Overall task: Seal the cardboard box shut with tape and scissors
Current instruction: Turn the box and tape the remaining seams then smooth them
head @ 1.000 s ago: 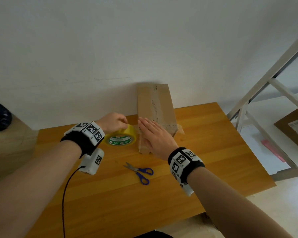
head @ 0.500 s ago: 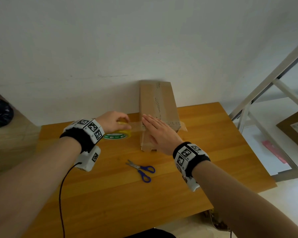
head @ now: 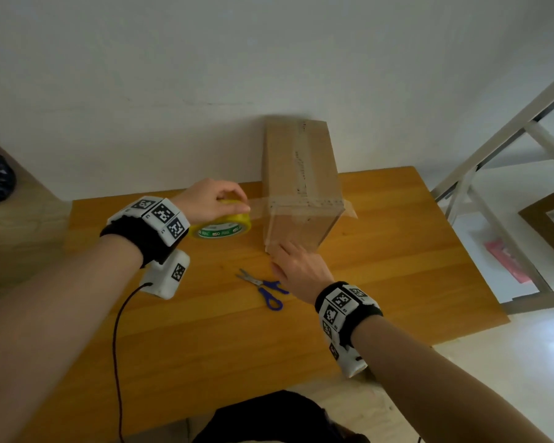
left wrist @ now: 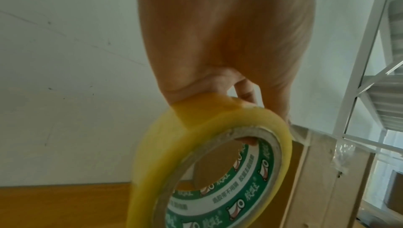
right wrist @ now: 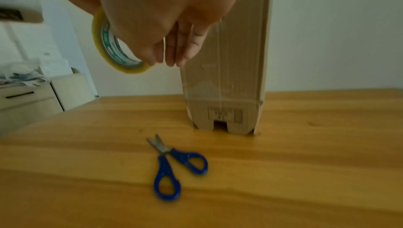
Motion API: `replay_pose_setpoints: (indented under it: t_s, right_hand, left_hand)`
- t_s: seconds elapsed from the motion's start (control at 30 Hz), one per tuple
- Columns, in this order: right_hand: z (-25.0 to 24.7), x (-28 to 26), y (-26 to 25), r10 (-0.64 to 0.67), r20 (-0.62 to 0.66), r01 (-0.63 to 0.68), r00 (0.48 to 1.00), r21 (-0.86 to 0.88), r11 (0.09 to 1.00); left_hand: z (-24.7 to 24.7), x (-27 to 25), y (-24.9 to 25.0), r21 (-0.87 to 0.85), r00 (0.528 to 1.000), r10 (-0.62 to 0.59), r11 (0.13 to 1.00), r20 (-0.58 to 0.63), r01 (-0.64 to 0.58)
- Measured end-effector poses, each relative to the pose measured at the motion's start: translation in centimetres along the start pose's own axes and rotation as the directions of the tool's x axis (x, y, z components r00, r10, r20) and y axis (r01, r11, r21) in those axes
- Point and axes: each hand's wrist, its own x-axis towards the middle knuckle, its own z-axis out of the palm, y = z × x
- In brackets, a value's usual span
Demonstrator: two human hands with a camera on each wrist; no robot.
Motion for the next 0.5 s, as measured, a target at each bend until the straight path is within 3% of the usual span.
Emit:
replay_pose_setpoints:
  t_s: [0.07, 0.2, 0.33, 0.5]
  right_hand:
    - [1.4, -0.6, -0.2, 0.089, 0.149, -0.087, 0.985, -0.022, 0.996]
    - [4.4, -1.2, -0.3, 0.259, 0.392, -0.224, 0.883, -0.135, 0.965]
    - [6.1, -0.9, -0.7, 0.372, 0.507, -0.320, 0.778, -0.191, 0.928]
    - [7.5, -1.1, -1.3, 0.419, 0.536, -0.332, 0.733, -0.256, 0.908]
  left_hand:
    - [0.1, -0.2, -0.2, -0.003, 1.000, 0.002, 1.000, 0.002, -0.002]
    - [0.1, -0.5, -1.0, -0.010, 1.000, 0.006, 1.000, 0.013, -0.006]
    - [-0.1, -0.5, -1.3, -0.033, 1.000, -0.001, 0.999, 0.004, 0.002]
    - [0.2, -0.3, -1.3, -0.048, 1.000, 0.014, 0.999, -0.003, -0.014]
